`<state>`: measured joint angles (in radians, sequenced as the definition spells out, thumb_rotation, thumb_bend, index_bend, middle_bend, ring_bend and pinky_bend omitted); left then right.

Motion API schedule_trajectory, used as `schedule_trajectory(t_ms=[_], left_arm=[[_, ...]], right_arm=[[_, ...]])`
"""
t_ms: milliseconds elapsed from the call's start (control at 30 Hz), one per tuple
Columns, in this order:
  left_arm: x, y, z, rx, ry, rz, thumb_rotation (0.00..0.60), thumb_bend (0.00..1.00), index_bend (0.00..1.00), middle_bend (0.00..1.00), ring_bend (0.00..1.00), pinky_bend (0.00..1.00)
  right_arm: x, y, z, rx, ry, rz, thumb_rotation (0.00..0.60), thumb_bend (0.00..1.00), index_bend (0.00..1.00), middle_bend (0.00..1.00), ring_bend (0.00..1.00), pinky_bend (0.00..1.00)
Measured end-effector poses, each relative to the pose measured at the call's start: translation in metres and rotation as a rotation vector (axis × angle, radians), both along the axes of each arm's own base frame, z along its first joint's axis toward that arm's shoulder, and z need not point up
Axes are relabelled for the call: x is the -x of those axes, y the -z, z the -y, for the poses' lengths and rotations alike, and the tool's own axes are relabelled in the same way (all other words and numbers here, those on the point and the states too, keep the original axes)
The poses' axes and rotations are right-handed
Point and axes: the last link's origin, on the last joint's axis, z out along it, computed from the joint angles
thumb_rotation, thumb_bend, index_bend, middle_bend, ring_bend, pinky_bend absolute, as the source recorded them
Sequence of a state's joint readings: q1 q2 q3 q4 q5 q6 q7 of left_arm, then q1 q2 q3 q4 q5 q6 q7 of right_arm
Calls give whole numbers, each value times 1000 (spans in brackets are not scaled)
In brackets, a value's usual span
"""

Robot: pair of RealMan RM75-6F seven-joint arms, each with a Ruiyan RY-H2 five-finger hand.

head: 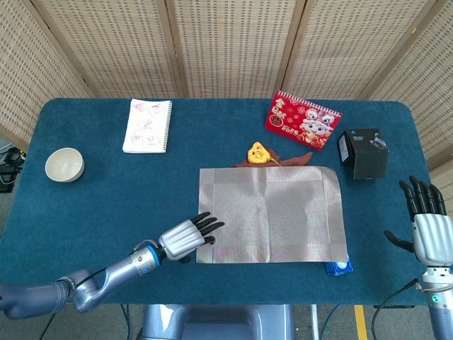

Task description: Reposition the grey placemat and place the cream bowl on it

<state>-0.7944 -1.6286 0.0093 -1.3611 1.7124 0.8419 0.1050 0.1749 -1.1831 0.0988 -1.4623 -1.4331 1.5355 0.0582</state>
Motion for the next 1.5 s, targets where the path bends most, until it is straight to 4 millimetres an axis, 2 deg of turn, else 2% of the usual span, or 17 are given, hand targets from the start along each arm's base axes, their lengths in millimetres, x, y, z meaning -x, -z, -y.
schedule_trajectory(t_ms=[333, 533, 600, 767, 1100, 1267, 1400, 1500], left_arm=[[-1, 14, -1, 11, 27, -32, 600, 6, 333, 0, 0, 0], [-2, 17, -2, 8, 25, -36, 600, 52, 333, 0, 0, 0], [-4, 19, -2, 9, 25, -35, 600, 80, 333, 0, 0, 0], [-7, 23, -2, 15, 27, -36, 600, 229, 333, 0, 0, 0], [-15, 22, -3, 6, 34, -29, 600, 280, 333, 0, 0, 0], [-20, 23, -3, 5, 36, -27, 600, 525, 334, 0, 0, 0], [-22, 24, -2, 11, 27, -20, 600, 554, 359, 0, 0, 0], [-22, 25, -2, 12, 23, -15, 600, 554, 440, 0, 0, 0]], right_arm=[[0, -2, 0, 3, 1, 11, 600, 0, 0, 0, 0, 0], [0, -2, 0, 2, 1, 15, 600, 0, 0, 0, 0, 0], [0, -3, 0, 4, -1, 16, 600, 0, 0, 0, 0, 0], [-1, -2, 0, 2, -4, 20, 600, 0, 0, 0, 0, 0], [-2, -1, -1, -7, -11, 23, 600, 0, 0, 0, 0, 0], [-3, -2, -1, -4, -15, 26, 600, 0, 0, 0, 0, 0], [-4, -3, -2, -1, -18, 31, 600, 0, 0, 0, 0, 0], [-4, -3, -2, 0, -22, 34, 600, 0, 0, 0, 0, 0]])
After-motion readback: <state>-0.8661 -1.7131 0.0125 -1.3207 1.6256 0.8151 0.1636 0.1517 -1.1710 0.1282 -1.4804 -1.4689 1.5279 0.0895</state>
